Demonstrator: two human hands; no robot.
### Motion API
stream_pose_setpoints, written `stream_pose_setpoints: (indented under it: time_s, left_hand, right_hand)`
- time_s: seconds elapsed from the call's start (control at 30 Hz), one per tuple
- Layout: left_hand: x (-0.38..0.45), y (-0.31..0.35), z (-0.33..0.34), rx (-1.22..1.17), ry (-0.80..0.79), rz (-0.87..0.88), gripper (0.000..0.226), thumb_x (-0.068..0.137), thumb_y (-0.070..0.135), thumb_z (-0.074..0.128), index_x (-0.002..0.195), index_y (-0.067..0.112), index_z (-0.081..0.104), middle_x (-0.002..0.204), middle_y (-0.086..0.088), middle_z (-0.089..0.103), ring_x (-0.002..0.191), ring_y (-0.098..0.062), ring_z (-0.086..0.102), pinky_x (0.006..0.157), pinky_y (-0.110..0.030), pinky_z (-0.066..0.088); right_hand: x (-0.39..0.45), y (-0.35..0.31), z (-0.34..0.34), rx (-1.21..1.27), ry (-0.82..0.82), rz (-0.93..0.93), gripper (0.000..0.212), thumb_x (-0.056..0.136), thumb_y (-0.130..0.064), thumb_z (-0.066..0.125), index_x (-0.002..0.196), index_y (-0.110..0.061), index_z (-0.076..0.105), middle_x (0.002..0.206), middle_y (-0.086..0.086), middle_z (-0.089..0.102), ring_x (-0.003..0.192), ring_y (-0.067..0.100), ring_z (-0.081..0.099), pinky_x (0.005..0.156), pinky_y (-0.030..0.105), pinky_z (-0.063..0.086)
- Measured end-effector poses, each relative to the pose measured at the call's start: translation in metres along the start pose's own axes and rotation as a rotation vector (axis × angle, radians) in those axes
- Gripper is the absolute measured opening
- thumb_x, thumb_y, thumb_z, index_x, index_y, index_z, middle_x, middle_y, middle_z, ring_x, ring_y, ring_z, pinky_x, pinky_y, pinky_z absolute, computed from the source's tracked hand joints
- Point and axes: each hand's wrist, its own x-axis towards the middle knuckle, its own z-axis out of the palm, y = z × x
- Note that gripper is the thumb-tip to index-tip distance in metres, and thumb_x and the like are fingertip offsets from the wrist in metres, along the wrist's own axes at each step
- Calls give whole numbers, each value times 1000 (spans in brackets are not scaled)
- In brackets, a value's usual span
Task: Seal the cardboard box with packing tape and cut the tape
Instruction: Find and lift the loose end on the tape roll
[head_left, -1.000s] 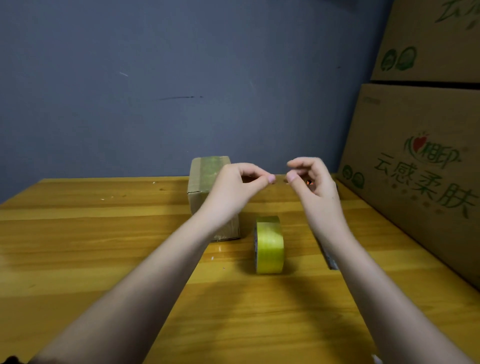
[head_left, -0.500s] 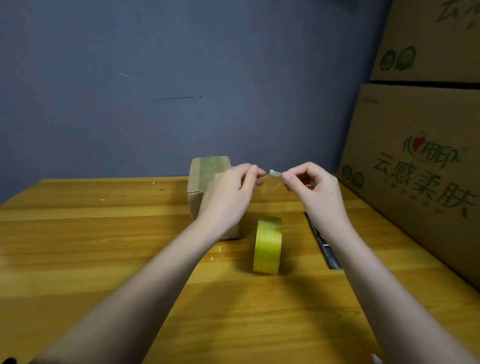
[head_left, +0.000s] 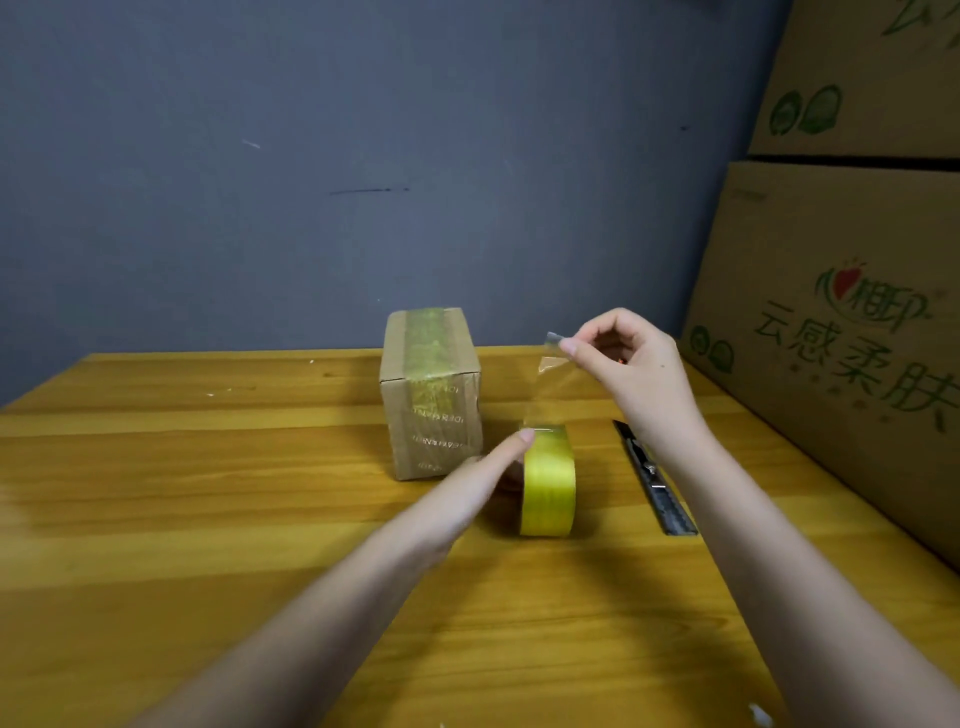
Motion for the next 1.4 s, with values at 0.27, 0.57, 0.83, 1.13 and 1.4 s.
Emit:
stream_pose_setpoints:
  time_s: [0.27, 0.57, 0.83, 1.13, 1.4]
  left_hand:
    - [13, 6, 17, -132, -117, 38, 59, 79, 60, 57, 116, 14, 63, 104, -4, 74, 109, -15, 63, 105, -36, 39]
    - [6, 3, 20, -180, -184, 212, 16, 98, 14, 40, 106, 7, 52, 71, -3, 73, 64, -17, 69, 64, -30, 52]
    - [0, 5, 18, -216, -58, 367, 28, 96, 28, 46, 87, 3, 54, 55, -13, 56, 46, -21, 53, 49, -26, 48]
    - [-2, -3, 16, -216, -4, 528, 30, 90, 28, 51, 76, 2, 55, 47, -8, 56, 42, -20, 51, 50, -26, 47]
    - [-4, -6, 14, -159, 24, 585, 28, 87, 27, 51, 75, 2, 54, 45, -1, 57, 43, -17, 51, 52, -24, 47]
  right_hand:
    - [-3, 1, 0, -112, 34, -132, 2, 85, -16, 67, 87, -16, 69, 87, -5, 66, 83, 5, 60, 73, 12, 46]
    - [1, 12, -3, -159, 94, -93, 3, 86, -17, 66, 85, -15, 67, 85, -1, 64, 78, 6, 58, 70, 15, 47]
    - [0, 22, -2, -74, 76, 40, 1, 85, -14, 67, 84, -14, 68, 76, -10, 64, 69, -4, 55, 64, 8, 44]
    - [-6, 25, 5, -32, -6, 149, 5, 84, -13, 68, 80, -16, 68, 76, -6, 64, 71, 2, 54, 70, 18, 48]
    - [-11, 23, 8, 35, -73, 224, 9, 86, -14, 66, 90, -7, 70, 80, -1, 64, 73, 6, 55, 64, 12, 46]
